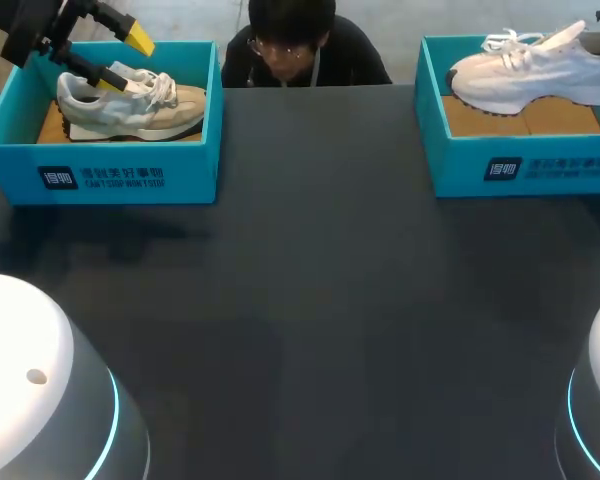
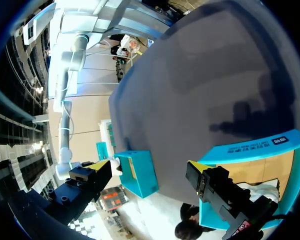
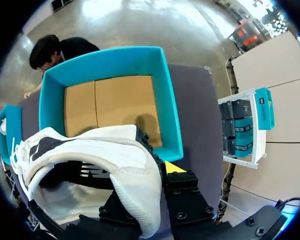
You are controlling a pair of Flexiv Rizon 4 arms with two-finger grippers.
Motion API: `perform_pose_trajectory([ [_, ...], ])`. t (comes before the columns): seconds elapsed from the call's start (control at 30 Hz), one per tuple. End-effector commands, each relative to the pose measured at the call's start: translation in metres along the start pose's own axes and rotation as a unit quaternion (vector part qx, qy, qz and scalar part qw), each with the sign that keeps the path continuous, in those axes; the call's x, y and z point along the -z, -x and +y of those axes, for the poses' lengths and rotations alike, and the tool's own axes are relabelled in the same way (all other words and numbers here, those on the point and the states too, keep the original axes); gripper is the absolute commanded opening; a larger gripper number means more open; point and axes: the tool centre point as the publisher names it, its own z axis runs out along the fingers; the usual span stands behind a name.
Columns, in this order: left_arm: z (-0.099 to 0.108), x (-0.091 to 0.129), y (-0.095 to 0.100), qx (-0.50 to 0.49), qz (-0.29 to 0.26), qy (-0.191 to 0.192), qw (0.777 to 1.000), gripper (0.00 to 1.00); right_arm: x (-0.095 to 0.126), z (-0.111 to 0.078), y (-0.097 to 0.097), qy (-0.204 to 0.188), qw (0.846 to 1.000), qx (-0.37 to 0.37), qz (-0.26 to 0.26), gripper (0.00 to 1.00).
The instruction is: Take the shoe out of the shoebox, open the shoe tongue, remove and reinsert the insole, then place the shoe into the shoebox
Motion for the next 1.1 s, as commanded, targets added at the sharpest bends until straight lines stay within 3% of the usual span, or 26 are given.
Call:
perform_pose_trajectory([
  [0.03,-0.001,0.0,0.001,0.0,0.002,0.001,1.0,1.0,0.001,0.002,0.0,-0.002,1.0,0.001,0.001,0.0],
  [0.6,-0.001,0.0,0.001,0.0,0.002,0.001,1.0,1.0,-0.021,0.025,0.012,0.005,1.0,-0.003,0.031,0.0],
  [1.1,-0.001,0.0,0.001,0.0,0.002,0.001,1.0,1.0,-0.066,0.03,0.014,0.026,0.999,-0.039,0.003,0.0],
])
